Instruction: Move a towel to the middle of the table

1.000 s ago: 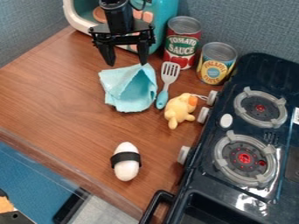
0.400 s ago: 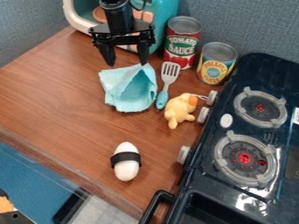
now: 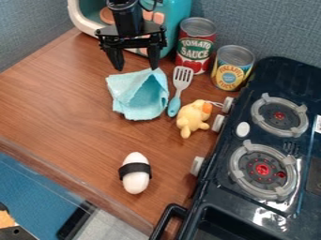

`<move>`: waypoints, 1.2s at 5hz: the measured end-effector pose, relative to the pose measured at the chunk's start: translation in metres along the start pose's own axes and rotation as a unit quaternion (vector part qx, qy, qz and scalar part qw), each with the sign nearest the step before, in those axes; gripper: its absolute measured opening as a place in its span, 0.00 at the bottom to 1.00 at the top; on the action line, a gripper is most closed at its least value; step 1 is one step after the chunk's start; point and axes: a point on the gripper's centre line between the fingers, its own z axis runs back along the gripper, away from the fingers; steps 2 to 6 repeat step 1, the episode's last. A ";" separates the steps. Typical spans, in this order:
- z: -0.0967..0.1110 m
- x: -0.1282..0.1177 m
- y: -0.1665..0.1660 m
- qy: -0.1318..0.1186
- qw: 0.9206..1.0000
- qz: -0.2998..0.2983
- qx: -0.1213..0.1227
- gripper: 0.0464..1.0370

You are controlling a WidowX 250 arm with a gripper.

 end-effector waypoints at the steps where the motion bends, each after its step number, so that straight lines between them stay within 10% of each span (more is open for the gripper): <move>1: 0.000 0.000 -0.001 0.000 1.000 -0.001 0.000 0.96; 6: 0.000 0.000 -0.001 0.000 1.000 -0.001 0.000 0.96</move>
